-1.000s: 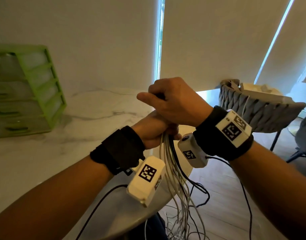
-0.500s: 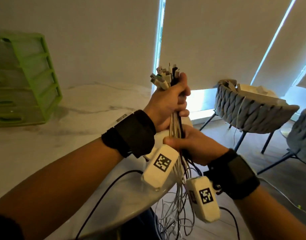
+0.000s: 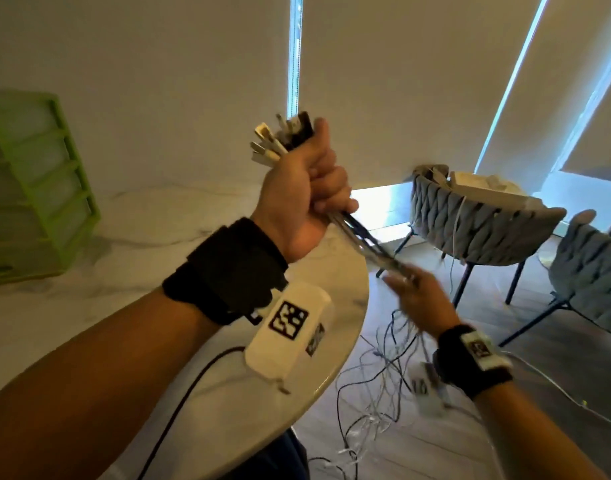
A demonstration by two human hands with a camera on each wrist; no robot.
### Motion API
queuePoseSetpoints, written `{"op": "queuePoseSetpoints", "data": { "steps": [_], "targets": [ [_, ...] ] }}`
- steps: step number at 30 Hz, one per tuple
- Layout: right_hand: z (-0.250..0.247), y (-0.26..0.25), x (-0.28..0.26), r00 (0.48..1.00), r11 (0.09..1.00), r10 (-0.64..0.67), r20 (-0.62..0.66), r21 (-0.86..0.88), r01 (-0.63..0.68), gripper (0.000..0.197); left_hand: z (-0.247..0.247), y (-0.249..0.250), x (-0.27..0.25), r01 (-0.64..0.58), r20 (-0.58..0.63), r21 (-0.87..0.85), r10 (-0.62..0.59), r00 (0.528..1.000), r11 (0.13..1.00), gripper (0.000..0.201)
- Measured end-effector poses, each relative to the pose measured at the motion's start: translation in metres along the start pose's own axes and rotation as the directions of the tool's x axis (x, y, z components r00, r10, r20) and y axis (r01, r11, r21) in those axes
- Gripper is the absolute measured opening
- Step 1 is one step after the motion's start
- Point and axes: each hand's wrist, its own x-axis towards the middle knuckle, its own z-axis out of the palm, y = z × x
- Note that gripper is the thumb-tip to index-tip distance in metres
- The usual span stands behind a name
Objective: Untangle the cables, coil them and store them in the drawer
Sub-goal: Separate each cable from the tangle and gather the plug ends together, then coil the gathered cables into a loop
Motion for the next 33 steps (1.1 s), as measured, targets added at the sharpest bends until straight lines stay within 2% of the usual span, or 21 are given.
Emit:
{"op": "queuePoseSetpoints", "data": {
  "steps": [1, 2, 3, 4, 6, 8, 10, 12, 13, 15, 16, 17, 19, 21, 22, 23, 24, 26, 28, 30, 33],
  "targets": [
    [0.014, -0.002, -0.019, 0.978, 0.997, 0.043, 0.205, 0.047, -0.054, 0.019, -0.003, 0.006, 0.004, -0.027, -0.049, 0.009, 0.028, 0.998, 1.0, 0.061],
    [0.022, -0.002, -0.033, 0.923, 0.993, 0.077, 0.378, 0.057, -0.106, 0.022, -0.008, 0.007, 0.008, -0.035, -0.098, 0.018, 0.037, 0.995, 0.999, 0.06],
    [0.022, 0.003, -0.036, 0.887, 0.991, 0.093, 0.452, 0.048, -0.128, 0.022, -0.014, 0.005, 0.009, -0.014, -0.139, 0.033, 0.019, 0.99, 0.999, 0.059],
    [0.016, 0.009, -0.028, 0.901, 0.991, 0.102, 0.422, 0.039, -0.13, 0.019, -0.018, 0.0, 0.009, 0.035, -0.162, 0.058, -0.025, 0.986, 0.998, 0.058],
    [-0.011, 0.022, 0.0, 0.984, 0.996, 0.072, 0.164, -0.054, -0.064, 0.017, -0.024, -0.011, 0.005, 0.141, -0.161, 0.103, -0.123, 0.979, 0.985, 0.058],
    [-0.03, 0.031, 0.018, 0.999, 0.997, 0.038, 0.0, -0.07, -0.038, 0.018, -0.026, -0.004, 0.007, 0.138, -0.124, 0.108, -0.125, 0.984, 0.984, 0.059],
    [-0.028, 0.039, 0.016, 0.993, 0.998, 0.06, 0.105, -0.014, -0.059, 0.02, -0.026, 0.024, 0.016, 0.062, -0.117, 0.083, -0.052, 0.992, 0.995, 0.059],
    [-0.014, 0.045, 0.001, 0.933, 0.985, 0.164, 0.321, -0.098, -0.14, 0.024, -0.031, 0.049, 0.022, 0.018, -0.136, 0.12, -0.002, 0.991, 0.993, 0.056],
    [-0.011, 0.048, 0.0, 0.924, 0.976, 0.196, 0.328, -0.155, -0.153, 0.025, -0.034, 0.053, 0.023, 0.038, -0.156, 0.176, -0.01, 0.988, 0.984, 0.055],
    [-0.015, 0.047, 0.011, 0.97, 0.962, 0.182, 0.161, -0.235, -0.141, 0.025, -0.042, 0.042, 0.022, 0.109, -0.219, 0.37, -0.028, 0.975, 0.923, 0.052],
    [-0.018, 0.041, 0.016, 0.983, 0.952, 0.167, 0.081, -0.271, -0.139, 0.026, -0.044, 0.033, 0.021, 0.117, -0.237, 0.51, 0.009, 0.971, 0.852, 0.049],
    [-0.02, 0.029, 0.02, 0.985, 0.943, 0.166, 0.036, -0.299, -0.148, 0.028, -0.048, 0.025, 0.021, 0.092, -0.215, 0.681, 0.078, 0.973, 0.727, 0.044],
    [-0.017, 0.006, 0.026, 0.99, 0.923, 0.139, 0.022, -0.364, -0.122, 0.03, -0.052, 0.017, 0.021, -0.029, -0.018, 0.953, 0.15, 0.989, 0.303, 0.03],
    [-0.014, -0.02, 0.029, 0.998, 0.904, 0.069, 0.003, -0.422, -0.061, 0.02, -0.05, 0.015, 0.021, -0.146, 0.152, 0.985, 0.061, 0.986, -0.097, 0.02],
    [-0.014, -0.034, 0.029, 1.0, 0.895, 0.016, -0.003, -0.446, -0.016, 0.013, -0.047, 0.013, 0.022, -0.181, 0.192, 0.951, 0.02, 0.981, -0.249, 0.019],
    [-0.013, -0.047, 0.027, 1.0, 0.884, -0.028, 0.0, -0.467, 0.025, 0.008, -0.042, 0.01, 0.022, -0.208, 0.219, 0.915, -0.007, 0.976, -0.344, 0.015],
    [-0.012, -0.06, 0.025, 0.996, 0.867, -0.09, 0.008, -0.491, 0.082, 0.006, -0.036, 0.006, 0.022, -0.238, 0.246, 0.891, -0.029, 0.969, -0.386, 0.007],
    [-0.007, -0.083, 0.018, 0.98, 0.808, -0.186, 0.065, -0.558, 0.19, 0.002, -0.026, -0.005, 0.021, -0.302, 0.294, 0.881, -0.077, 0.953, -0.364, 0.018],
    [-0.003, -0.101, 0.01, 0.963, 0.748, -0.23, 0.141, -0.608, 0.267, 0.017, -0.023, -0.016, 0.02, -0.338, 0.31, 0.895, -0.137, 0.941, -0.291, 0.031],
    [-0.004, -0.114, 0.005, 0.954, 0.762, -0.246, 0.173, -0.574, 0.3, 0.022, -0.024, -0.025, 0.022, -0.362, 0.323, 0.9, -0.187, 0.928, -0.241, 0.035],
    [-0.008, -0.123, 0.003, 0.932, 0.808, -0.325, 0.161, -0.466, 0.362, 0.021, -0.023, -0.027, 0.023, -0.345, 0.336, 0.938, -0.159, 0.928, -0.032, 0.044]
  ]
}}
